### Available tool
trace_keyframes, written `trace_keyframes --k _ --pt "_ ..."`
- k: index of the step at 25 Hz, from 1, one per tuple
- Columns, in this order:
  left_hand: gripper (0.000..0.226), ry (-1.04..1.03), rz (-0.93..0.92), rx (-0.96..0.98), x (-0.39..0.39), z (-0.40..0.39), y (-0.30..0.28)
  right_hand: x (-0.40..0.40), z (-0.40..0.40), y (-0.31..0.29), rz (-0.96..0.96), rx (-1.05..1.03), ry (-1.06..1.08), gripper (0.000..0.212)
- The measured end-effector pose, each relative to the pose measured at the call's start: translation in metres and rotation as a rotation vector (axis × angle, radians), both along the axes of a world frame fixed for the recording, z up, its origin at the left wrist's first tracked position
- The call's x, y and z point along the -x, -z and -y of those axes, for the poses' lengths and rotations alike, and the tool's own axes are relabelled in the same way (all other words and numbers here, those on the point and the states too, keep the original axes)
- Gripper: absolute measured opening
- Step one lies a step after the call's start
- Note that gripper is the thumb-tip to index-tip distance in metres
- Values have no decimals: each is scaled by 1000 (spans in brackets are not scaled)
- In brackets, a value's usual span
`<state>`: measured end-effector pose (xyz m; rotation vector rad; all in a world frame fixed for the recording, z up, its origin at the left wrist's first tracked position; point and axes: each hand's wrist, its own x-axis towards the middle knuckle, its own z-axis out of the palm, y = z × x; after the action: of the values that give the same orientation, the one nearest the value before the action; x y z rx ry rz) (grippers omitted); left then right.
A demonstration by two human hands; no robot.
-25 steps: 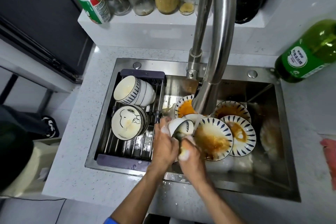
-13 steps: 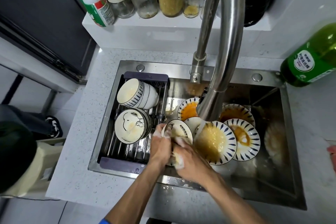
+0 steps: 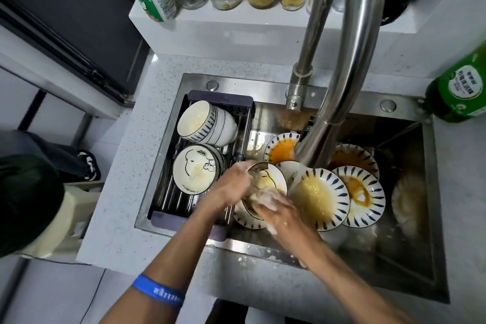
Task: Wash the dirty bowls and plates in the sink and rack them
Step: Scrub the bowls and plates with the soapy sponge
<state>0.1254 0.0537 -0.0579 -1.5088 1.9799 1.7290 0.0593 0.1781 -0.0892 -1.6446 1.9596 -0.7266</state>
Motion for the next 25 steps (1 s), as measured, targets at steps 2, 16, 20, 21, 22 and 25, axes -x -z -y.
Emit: trace_keyframes --k 2,16,20,21,22,25 --pt "40 -182 -71 98 -1 -2 -3 2 0 4 114 -30 91 50" --pt "28 -301 -57 -30 -8 -16 0 15 8 -4 96 -49 132 20" --pt "38 -424 -96 -38 -6 -16 -12 16 14 -12 148 -101 183 29" --pt "40 -431 -93 -46 -3 -17 -15 15 15 -17 88 -106 196 38" --pt "41 -440 -96 -27 -2 -18 -16 11 16 -22 6 -138 162 45" --pt "36 -478 -117 21 -4 -18 -11 2 11 -28 56 -236 95 46"
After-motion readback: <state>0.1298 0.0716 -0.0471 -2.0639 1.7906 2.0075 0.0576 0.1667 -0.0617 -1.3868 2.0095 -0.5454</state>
